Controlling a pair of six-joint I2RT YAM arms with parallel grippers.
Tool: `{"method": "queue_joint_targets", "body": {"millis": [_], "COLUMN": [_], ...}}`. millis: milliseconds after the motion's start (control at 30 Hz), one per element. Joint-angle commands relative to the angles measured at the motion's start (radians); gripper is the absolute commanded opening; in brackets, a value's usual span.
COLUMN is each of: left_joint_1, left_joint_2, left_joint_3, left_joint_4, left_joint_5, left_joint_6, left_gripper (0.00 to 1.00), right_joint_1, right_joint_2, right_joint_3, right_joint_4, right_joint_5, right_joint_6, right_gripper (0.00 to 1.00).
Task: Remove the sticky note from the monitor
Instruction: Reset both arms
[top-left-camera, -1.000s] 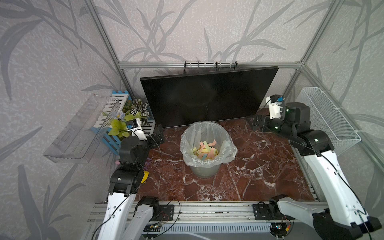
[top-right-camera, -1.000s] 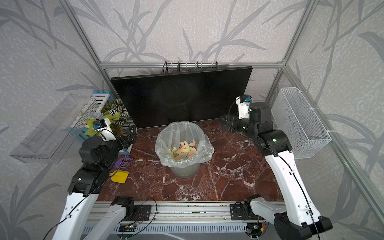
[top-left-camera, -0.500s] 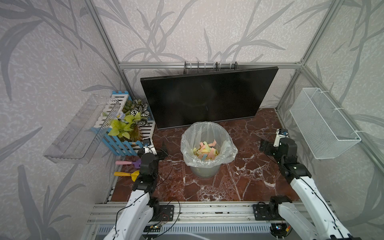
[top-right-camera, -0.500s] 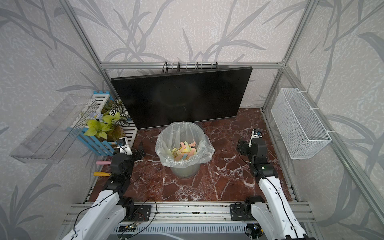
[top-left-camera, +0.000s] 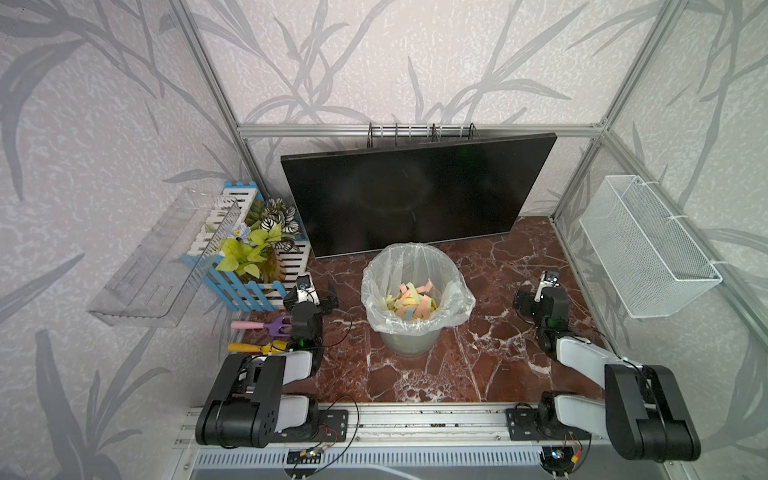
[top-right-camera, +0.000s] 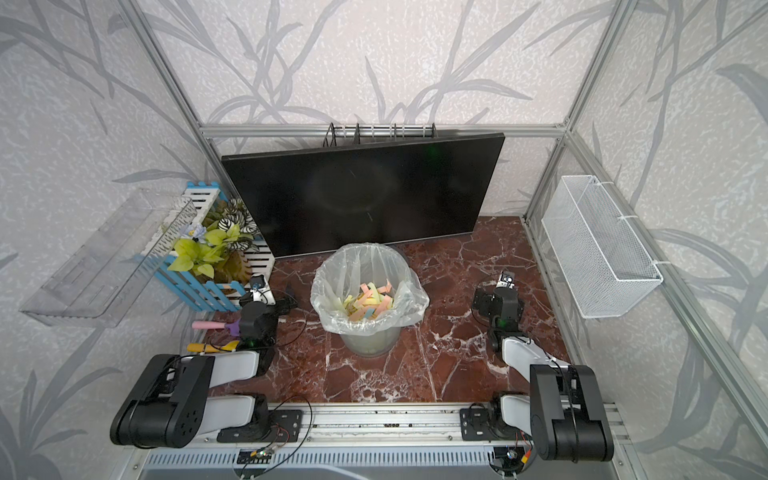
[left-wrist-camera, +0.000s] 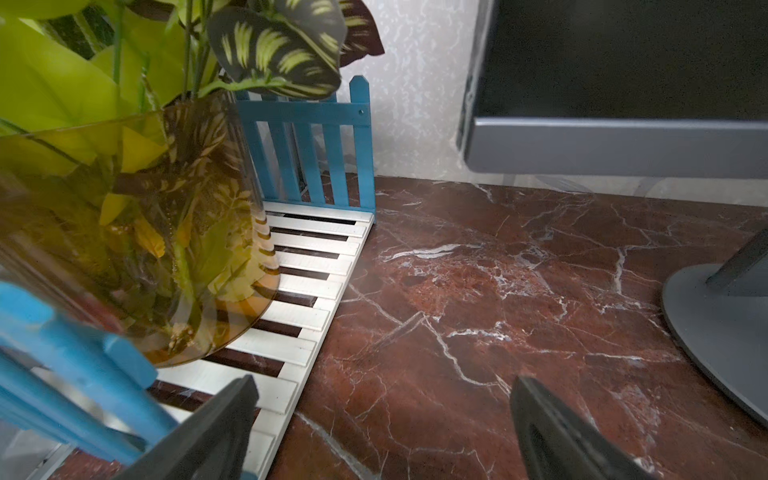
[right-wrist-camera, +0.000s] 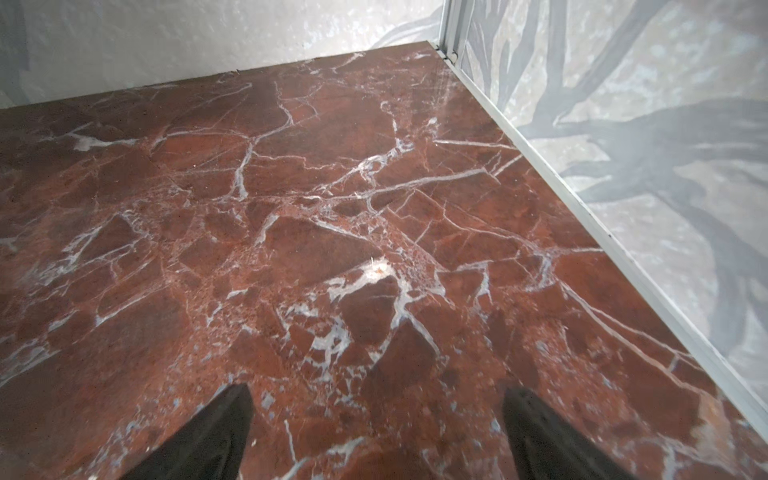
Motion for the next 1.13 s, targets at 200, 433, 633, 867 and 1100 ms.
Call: {"method": "queue_joint_targets", "body": {"millis": [200,433,633,867,1100], "left_joint_1": [0.018,0.017,0.017,0.016,0.015], "left_joint_2": [0.155,0.163,0.16,0.159,0.159], "left_joint_3": [0.053,0.085,0.084,0.084,0.083], "left_joint_4": [0.161,0.103,0.103,0.103,0.105], "left_joint_5": [0.114,0.134,0.133,0.133,0.131], "left_joint_6": [0.011,0.024,0.026,0.027,0.027], "left_gripper": [1.0,1.0,1.0,1.0,1.0], "right_joint_1": [-0.009,-0.01,-0.01,-0.009,-0.009], "right_joint_2": [0.256,0.277,0.276,0.279,0.278], "right_joint_3": [-0.003,0.067,0.065,0.068,0.067], "right_joint_4": [0.488,0.371,0.376,0.369,0.374], "right_joint_5": [-0.222,-0.233,-0.235,-0.234,-0.236], "right_joint_6": [-0.079,-0.084,-0.086,-0.085,-0.086], "right_gripper": [0.99,0.99,0.99,0.99,0.99]}}
